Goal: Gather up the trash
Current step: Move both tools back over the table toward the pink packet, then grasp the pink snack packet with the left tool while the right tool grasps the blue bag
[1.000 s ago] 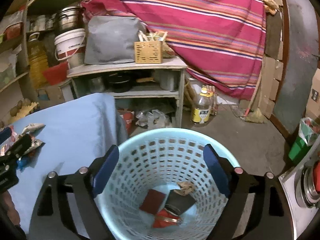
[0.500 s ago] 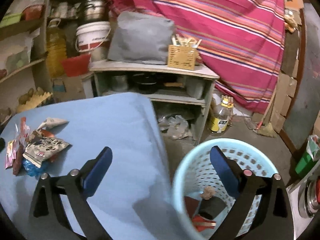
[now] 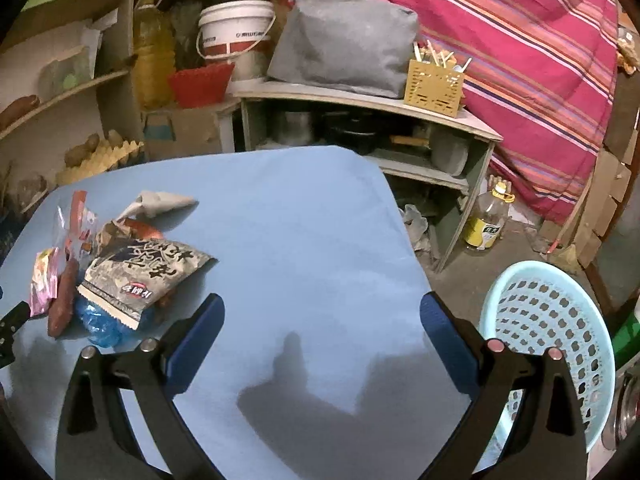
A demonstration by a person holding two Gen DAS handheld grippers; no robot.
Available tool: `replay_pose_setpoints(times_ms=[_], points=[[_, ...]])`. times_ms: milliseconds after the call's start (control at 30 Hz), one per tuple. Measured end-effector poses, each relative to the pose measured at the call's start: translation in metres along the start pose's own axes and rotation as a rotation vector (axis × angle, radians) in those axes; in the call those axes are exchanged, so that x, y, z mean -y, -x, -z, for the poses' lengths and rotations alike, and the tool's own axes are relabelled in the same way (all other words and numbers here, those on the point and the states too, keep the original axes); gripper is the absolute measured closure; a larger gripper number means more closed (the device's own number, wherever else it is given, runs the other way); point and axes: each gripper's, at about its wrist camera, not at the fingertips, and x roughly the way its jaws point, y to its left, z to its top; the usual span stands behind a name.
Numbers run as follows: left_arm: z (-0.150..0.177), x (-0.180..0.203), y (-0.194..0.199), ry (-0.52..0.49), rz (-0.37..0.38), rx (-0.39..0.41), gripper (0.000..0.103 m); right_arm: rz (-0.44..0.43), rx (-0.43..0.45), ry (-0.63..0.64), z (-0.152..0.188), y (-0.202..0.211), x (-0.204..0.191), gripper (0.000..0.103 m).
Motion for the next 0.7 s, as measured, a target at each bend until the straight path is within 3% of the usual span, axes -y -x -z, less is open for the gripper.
replay_pose_setpoints(times_ms=[167, 533, 700], points=[[-0.008, 0.002, -0.007, 0.031, 0.033, 0.002, 0.005, -0.019, -0.011, 0.004, -0.001, -0.005, -0.014, 0.007], [-0.032, 0.010, -0.044, 0.056, 0.091, -0.078, 0.006, -0.053, -0.020, 0.026, -0.002, -0.013, -0.043, 0.007], [-0.031, 0.005, -0.054, 0.081, 0.173, -0.109, 0.026, -0.077, -0.034, 0.032, -0.001, -0.018, -0.057, 0.007]])
